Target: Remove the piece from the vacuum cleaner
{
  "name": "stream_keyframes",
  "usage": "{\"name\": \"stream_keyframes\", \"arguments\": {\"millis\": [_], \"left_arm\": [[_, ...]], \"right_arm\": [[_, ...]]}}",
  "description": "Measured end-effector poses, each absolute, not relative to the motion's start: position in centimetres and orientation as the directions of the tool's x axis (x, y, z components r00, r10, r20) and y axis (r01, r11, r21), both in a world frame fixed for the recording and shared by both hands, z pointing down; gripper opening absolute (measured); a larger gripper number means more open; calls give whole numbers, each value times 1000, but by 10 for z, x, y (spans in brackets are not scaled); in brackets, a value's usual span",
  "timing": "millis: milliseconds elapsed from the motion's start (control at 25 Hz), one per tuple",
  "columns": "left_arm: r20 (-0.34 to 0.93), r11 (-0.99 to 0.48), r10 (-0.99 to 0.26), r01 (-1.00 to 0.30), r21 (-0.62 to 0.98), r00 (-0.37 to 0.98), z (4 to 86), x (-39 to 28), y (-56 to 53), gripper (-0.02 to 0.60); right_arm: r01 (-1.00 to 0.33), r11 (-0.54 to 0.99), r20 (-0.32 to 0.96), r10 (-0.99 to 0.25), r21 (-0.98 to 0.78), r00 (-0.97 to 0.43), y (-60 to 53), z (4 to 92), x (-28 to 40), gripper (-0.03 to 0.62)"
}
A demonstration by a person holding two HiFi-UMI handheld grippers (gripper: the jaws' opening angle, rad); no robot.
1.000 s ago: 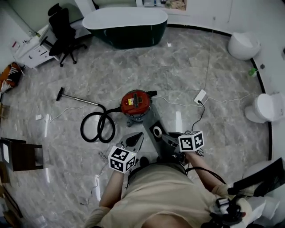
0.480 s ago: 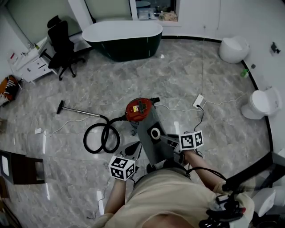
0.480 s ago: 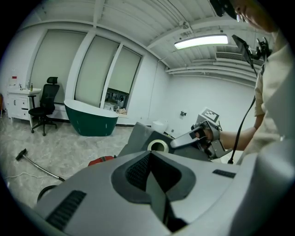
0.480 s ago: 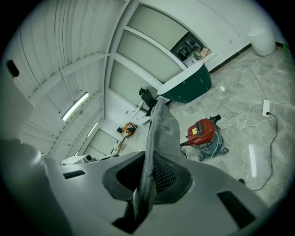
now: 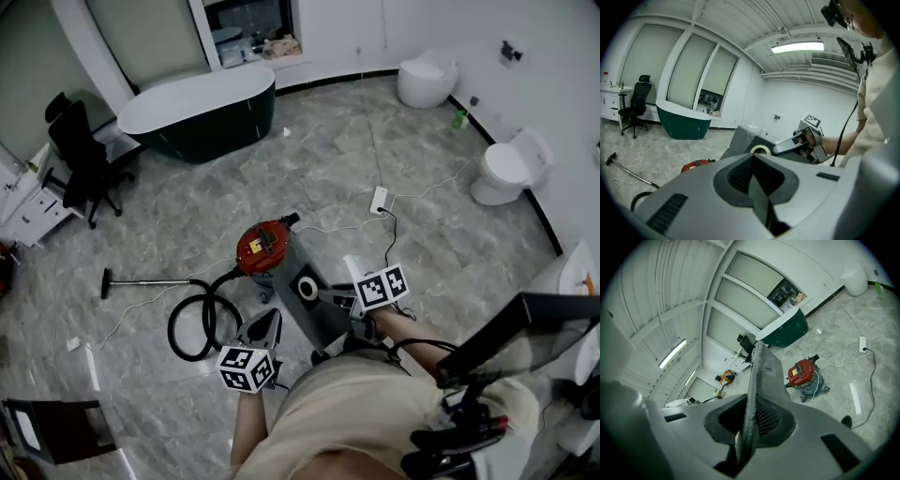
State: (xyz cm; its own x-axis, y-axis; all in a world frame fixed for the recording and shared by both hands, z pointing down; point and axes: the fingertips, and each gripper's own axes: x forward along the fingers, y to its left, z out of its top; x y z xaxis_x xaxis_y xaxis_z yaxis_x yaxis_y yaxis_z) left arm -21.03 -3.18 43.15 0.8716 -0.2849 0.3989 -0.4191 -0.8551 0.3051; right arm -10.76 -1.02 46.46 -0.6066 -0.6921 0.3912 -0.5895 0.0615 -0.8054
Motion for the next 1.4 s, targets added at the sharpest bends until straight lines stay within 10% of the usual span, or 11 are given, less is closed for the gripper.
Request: {"name": "stream_keyframes", "arguments": {"millis": [960, 1400], "left_arm": [[434, -913, -164, -303, 274, 886, 409, -182, 9, 3], [459, -880, -292, -424, 215, 839, 431, -160, 0, 3]], "right_arm": [[-633, 51, 397, -740, -772, -544, 43, 438, -81, 29], [-633, 88, 362, -756, -769, -545, 41, 466, -34, 29]]}}
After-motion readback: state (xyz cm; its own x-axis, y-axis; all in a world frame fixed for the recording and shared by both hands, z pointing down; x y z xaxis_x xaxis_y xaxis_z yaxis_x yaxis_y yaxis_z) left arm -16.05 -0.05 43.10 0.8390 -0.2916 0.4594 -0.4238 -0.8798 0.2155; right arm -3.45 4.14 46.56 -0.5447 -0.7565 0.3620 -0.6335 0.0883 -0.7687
